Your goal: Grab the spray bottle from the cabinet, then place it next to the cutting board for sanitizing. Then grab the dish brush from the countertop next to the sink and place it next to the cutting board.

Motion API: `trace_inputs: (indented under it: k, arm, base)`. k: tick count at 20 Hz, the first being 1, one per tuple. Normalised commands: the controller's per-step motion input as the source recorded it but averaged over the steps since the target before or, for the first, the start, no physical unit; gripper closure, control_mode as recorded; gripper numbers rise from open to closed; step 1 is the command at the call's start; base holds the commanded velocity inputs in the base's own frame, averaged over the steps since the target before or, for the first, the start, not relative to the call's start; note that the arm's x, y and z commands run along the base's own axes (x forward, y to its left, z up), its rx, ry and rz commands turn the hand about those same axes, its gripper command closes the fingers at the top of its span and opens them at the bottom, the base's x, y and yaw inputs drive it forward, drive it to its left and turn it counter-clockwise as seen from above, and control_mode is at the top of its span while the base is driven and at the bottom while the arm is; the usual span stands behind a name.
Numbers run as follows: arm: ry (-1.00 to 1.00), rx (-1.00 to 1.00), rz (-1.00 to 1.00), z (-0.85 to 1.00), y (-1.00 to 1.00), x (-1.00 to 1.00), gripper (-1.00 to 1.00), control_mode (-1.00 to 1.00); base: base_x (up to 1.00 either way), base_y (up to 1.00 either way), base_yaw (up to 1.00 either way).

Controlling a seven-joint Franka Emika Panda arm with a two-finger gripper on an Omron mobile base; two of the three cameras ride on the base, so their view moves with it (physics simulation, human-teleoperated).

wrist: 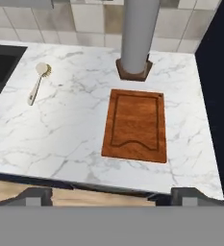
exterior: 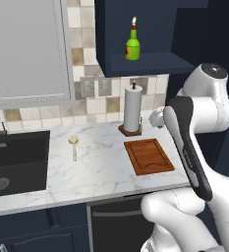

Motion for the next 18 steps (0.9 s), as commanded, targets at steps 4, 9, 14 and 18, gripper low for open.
trace_inputs:
  k: [4, 9, 14, 18]
  arm:
    - [-0.58, 0.0, 0.0, 0.47, 0.0, -0.6, -1.0, -1.0]
    - [-0.57, 0.0, 0.0, 0.64, 0.0, -0.42, -1.0, -1.0]
    - [-0.38, 0.0, 0.0, 0.76, 0.0, -0.28, -1.0, -1.0]
    - [-0.35, 0.0, 0.0, 0.76, -0.01, -0.23, -1.0, -1.0]
  base:
    - [0.0, 0.0, 0.0]
    - [0.0, 0.0, 0.0]
    - [0.0, 0.0, 0.0]
    - [0.0, 0.0, 0.0]
